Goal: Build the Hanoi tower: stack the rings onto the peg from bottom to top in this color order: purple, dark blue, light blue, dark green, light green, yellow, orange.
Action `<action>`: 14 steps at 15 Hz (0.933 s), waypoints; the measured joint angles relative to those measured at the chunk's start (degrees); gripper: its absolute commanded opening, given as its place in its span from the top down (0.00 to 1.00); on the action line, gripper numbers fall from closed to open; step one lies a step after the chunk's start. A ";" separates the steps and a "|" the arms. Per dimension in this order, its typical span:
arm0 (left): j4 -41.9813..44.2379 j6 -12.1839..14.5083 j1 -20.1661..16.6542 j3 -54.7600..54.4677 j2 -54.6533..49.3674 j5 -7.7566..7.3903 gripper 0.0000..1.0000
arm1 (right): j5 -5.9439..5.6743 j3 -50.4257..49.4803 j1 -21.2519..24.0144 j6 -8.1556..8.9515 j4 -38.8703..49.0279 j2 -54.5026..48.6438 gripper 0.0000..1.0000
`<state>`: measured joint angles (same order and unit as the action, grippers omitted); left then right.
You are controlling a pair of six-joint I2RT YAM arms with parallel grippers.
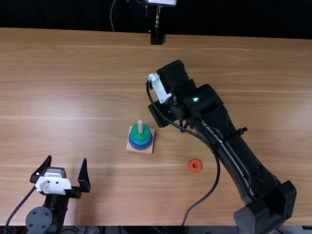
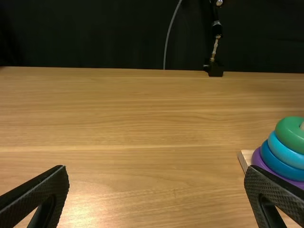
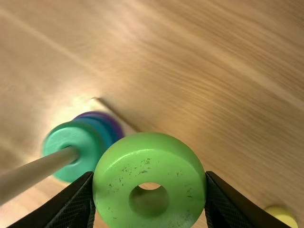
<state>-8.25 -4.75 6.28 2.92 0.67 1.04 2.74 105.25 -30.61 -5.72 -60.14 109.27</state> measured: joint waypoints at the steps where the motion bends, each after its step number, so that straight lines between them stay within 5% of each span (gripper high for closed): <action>1: 0.00 0.02 0.00 0.00 0.00 -0.02 0.00 | 0.26 0.26 -1.18 -1.20 -0.81 0.00 1.00; 6: 0.00 0.00 0.00 -0.02 0.00 0.02 0.00 | 0.66 8.00 -2.01 -3.10 -7.76 -0.02 1.00; 14: -0.02 0.02 -0.02 0.00 0.00 0.00 0.00 | 0.66 9.18 -7.52 -3.19 -7.98 -0.04 1.00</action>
<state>-8.27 -4.73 6.26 2.92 0.67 1.04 3.40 114.43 -38.13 -8.91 -68.12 109.23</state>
